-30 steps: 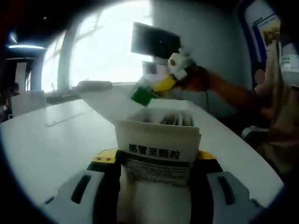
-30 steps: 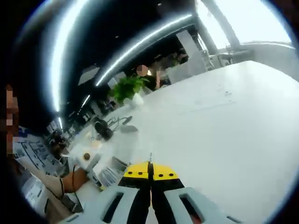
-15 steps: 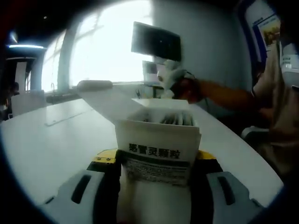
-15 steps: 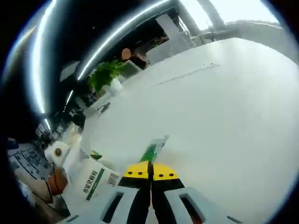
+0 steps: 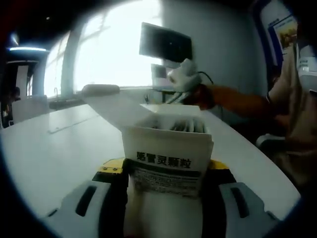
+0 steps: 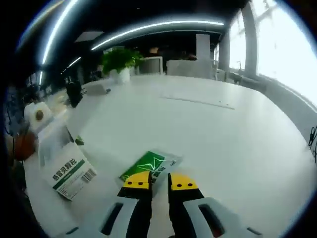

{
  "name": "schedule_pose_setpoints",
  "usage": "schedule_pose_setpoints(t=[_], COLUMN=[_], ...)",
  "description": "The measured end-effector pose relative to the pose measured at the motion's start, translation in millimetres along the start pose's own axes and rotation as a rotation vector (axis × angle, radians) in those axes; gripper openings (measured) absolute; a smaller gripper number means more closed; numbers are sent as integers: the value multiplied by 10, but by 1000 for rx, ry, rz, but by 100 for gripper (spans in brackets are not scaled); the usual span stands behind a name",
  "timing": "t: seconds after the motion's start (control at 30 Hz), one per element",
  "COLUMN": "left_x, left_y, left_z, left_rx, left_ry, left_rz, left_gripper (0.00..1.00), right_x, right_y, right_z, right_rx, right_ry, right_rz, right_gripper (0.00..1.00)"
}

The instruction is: Take out ganmaoling bag from box put it on table

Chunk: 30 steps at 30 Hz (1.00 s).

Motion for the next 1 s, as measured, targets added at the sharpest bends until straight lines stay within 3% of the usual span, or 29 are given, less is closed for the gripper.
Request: schedule_pose_setpoints(t=[0.27, 0.37, 0.73, 0.87, 1.0], left_x=[-1, -3, -3, -1, 1], left_y=[1, 2, 6, 10, 13], left_z=[0, -1, -2, -2, -2], left_rx=[2, 2, 2, 2, 3], left_ry=[0, 0, -1, -1, 0], left_rz=[-3, -3, -6, -7, -8], left_gripper=[50, 50, 50, 50, 50], right_x=[188, 239, 350, 382, 434], right_y=[-62, -82, -41, -6, 51], right_z=[-1, -28, -139, -243, -325], right_rx=[14, 5, -36, 73, 82], right_ry=[30, 21, -26, -40, -55], right_rz=[74, 112, 223, 255, 285], right_gripper=[7, 0, 0, 0, 0])
Point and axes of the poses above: the point that each gripper's makers call its tool centre point, and the gripper's own axes: x roughly backward along the fingers, z roughly to its right, y roughly out of its underside, the point moved 4 cm from there along x, roughly backward along the fingers, and after that the axes turned 11 degrees about -y, right-handed, at the moved point
